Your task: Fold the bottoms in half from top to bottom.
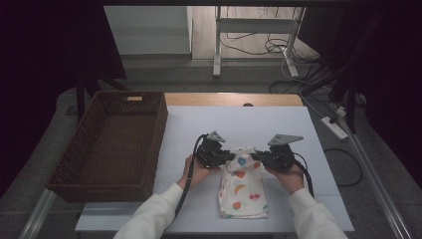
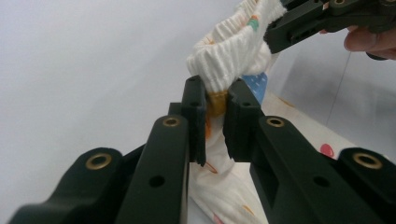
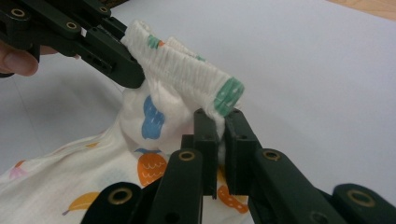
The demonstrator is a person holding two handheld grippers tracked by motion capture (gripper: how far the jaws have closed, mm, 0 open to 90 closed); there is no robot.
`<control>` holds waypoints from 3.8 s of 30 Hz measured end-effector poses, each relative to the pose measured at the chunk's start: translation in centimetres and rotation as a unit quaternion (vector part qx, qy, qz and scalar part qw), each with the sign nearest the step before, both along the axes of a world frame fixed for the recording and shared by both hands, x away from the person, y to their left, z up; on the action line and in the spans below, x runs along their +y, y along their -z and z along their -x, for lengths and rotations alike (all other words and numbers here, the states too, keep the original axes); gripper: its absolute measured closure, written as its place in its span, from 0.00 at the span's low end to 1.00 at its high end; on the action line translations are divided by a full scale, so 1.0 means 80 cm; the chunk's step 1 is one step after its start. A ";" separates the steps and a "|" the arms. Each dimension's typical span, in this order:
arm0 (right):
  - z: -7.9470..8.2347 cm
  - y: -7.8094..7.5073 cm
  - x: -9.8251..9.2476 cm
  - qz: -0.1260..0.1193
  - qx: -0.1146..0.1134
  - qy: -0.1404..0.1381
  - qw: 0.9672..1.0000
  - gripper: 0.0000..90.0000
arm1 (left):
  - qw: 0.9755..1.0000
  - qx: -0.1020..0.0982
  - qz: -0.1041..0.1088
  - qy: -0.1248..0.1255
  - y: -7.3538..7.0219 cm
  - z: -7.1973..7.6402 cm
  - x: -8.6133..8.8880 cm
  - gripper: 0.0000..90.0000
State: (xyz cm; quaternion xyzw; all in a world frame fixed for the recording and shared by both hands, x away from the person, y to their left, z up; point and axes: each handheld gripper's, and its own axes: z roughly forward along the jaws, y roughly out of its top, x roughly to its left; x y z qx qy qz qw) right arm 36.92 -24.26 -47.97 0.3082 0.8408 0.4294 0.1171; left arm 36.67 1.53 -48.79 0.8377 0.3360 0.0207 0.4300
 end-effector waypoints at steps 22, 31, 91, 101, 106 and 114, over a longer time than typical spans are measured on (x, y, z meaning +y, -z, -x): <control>0.026 0.004 -0.002 0.004 0.008 -0.015 1.000 0.94 | 1.000 0.003 0.000 0.021 0.002 0.024 0.003 0.88; 0.035 0.006 0.000 0.008 0.013 -0.022 1.000 0.94 | 1.000 0.008 -0.004 0.028 0.004 0.029 0.007 0.88; 0.083 0.012 -0.004 0.026 0.032 -0.049 0.998 0.93 | 0.999 0.026 -0.002 0.045 0.021 0.075 0.004 0.87; 0.091 0.011 -0.005 0.024 0.032 -0.054 0.998 0.93 | 0.998 0.027 -0.001 0.051 0.019 0.084 0.005 0.87; 0.097 0.010 -0.005 0.024 0.032 -0.060 0.997 0.93 | 0.998 0.028 -0.001 0.055 0.019 0.089 0.007 0.86; 0.107 0.012 -0.005 0.027 0.034 -0.062 0.997 0.92 | 0.998 0.033 -0.002 0.061 0.023 0.100 0.006 0.85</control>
